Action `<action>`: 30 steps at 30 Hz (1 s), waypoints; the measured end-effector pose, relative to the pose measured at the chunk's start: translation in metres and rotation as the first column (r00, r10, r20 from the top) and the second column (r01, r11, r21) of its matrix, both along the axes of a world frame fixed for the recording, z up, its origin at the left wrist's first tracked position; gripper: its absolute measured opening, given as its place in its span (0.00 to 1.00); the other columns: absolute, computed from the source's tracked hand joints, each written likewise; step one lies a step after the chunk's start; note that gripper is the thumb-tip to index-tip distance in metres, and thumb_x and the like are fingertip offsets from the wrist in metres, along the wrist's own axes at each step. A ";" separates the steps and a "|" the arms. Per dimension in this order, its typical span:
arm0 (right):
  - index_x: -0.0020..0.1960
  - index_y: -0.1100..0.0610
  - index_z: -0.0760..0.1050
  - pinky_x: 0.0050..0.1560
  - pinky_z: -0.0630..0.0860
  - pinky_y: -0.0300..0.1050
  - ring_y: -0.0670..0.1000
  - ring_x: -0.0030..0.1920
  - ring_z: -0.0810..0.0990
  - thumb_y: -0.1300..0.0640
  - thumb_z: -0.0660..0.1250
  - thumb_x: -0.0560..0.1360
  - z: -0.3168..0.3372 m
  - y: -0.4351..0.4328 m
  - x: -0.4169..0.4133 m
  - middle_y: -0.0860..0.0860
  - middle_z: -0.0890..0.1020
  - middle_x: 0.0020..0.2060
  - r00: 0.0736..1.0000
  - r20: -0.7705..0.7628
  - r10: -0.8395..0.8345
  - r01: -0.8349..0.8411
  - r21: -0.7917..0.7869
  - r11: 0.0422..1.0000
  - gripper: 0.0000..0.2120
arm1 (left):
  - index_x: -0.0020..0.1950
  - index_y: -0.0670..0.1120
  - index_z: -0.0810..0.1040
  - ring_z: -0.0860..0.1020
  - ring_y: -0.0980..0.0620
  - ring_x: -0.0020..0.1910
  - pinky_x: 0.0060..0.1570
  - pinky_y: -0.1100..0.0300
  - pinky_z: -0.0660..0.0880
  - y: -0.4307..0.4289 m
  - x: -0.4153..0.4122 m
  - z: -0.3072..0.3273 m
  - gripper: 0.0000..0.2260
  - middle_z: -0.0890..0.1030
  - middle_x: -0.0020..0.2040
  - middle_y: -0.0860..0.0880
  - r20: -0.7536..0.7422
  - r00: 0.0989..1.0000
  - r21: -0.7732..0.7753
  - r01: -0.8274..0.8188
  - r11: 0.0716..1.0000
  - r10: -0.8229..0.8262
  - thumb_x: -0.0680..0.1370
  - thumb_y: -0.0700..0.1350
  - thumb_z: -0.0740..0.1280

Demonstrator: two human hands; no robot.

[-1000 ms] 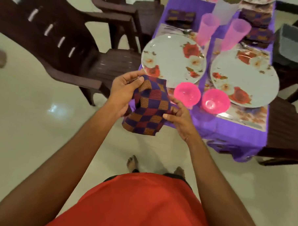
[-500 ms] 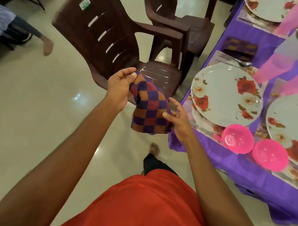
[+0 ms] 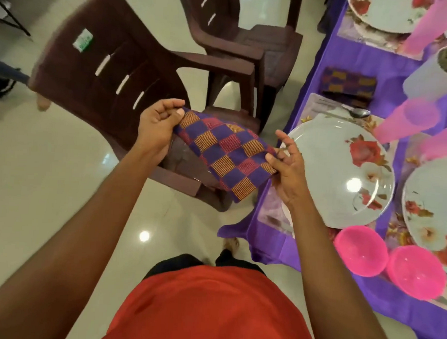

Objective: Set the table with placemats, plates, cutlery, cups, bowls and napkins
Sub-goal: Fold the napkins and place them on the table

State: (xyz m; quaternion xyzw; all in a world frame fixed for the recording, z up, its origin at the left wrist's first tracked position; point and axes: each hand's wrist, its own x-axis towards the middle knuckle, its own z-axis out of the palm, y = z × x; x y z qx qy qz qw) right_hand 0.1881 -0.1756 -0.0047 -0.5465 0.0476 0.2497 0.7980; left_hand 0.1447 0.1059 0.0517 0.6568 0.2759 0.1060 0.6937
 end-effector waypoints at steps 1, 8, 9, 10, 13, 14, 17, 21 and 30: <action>0.74 0.54 0.67 0.45 0.84 0.45 0.55 0.52 0.85 0.70 0.65 0.78 0.002 -0.003 0.003 0.54 0.85 0.48 1.000 -0.004 0.031 -0.031 -0.003 1.000 0.27 | 0.53 0.45 0.79 0.82 0.57 0.42 0.42 0.63 0.79 -0.002 0.011 0.002 0.09 0.82 0.41 0.49 0.014 1.000 -0.025 -0.003 1.000 0.004 0.81 0.33 0.64; 0.76 0.44 0.63 0.56 0.81 0.53 0.60 0.60 0.81 0.70 0.65 0.72 0.014 -0.006 0.005 0.58 0.81 0.62 0.968 -0.047 0.248 -0.240 0.138 0.961 0.38 | 0.57 0.45 0.78 0.82 0.54 0.42 0.43 0.58 0.82 -0.012 0.063 0.018 0.09 0.83 0.42 0.48 0.014 0.956 -0.217 0.289 0.932 -0.293 0.81 0.35 0.63; 0.75 0.43 0.63 0.57 0.81 0.54 0.60 0.62 0.81 0.69 0.65 0.74 0.017 -0.001 0.005 0.58 0.79 0.65 0.978 -0.025 0.207 -0.202 0.139 0.970 0.36 | 0.58 0.46 0.78 0.83 0.54 0.43 0.44 0.57 0.82 -0.012 0.067 0.018 0.09 0.84 0.44 0.48 -0.012 0.934 -0.236 0.343 0.909 -0.356 0.81 0.35 0.63; 0.75 0.43 0.63 0.56 0.81 0.53 0.60 0.63 0.80 0.69 0.65 0.77 0.021 0.003 0.006 0.58 0.79 0.66 0.987 0.001 0.161 -0.160 0.121 0.980 0.34 | 0.58 0.46 0.78 0.83 0.53 0.44 0.44 0.55 0.82 -0.013 0.071 0.018 0.10 0.84 0.46 0.47 -0.034 0.920 -0.250 0.371 0.894 -0.391 0.81 0.35 0.64; 0.73 0.50 0.69 0.54 0.82 0.49 0.57 0.62 0.81 0.68 0.64 0.80 0.029 0.012 0.005 0.57 0.81 0.64 0.992 0.112 0.065 -0.063 -0.023 0.998 0.25 | 0.58 0.45 0.77 0.83 0.54 0.43 0.44 0.55 0.82 -0.015 0.084 0.011 0.09 0.83 0.47 0.46 -0.088 0.925 -0.266 0.336 0.904 -0.369 0.81 0.36 0.64; 0.70 0.51 0.72 0.53 0.82 0.48 0.55 0.61 0.82 0.67 0.64 0.80 0.031 0.014 0.004 0.53 0.83 0.61 0.989 0.141 0.046 -0.032 -0.100 0.994 0.21 | 0.58 0.45 0.77 0.83 0.54 0.44 0.47 0.55 0.82 -0.016 0.088 0.008 0.08 0.83 0.47 0.46 -0.098 0.935 -0.286 0.301 0.910 -0.340 0.81 0.37 0.64; 0.61 0.51 0.79 0.50 0.83 0.47 0.53 0.57 0.84 0.64 0.65 0.81 0.034 0.018 0.003 0.45 0.86 0.53 0.978 0.203 -0.037 0.091 -0.268 0.959 0.13 | 0.59 0.47 0.76 0.83 0.53 0.44 0.45 0.57 0.80 -0.020 0.092 0.001 0.09 0.84 0.45 0.49 -0.116 0.949 -0.416 0.220 0.882 -0.292 0.82 0.49 0.64; 0.61 0.53 0.79 0.51 0.83 0.48 0.53 0.57 0.84 0.64 0.64 0.81 0.035 0.019 0.003 0.50 0.84 0.56 0.969 0.192 -0.154 0.204 -0.271 0.941 0.12 | 0.58 0.51 0.79 0.82 0.49 0.49 0.49 0.54 0.76 -0.039 0.070 -0.016 0.17 0.84 0.49 0.49 -0.174 0.844 -0.554 0.342 0.759 -0.508 0.81 0.60 0.60; 0.61 0.51 0.82 0.55 0.83 0.54 0.50 0.56 0.84 0.62 0.64 0.82 0.026 0.018 -0.003 0.47 0.85 0.56 0.910 0.183 -0.371 0.413 -0.469 0.781 0.13 | 0.70 0.55 0.66 0.84 0.44 0.51 0.47 0.47 0.83 -0.072 0.056 -0.029 0.27 0.84 0.54 0.40 -0.110 0.898 -0.364 0.363 0.857 -0.427 0.77 0.33 0.69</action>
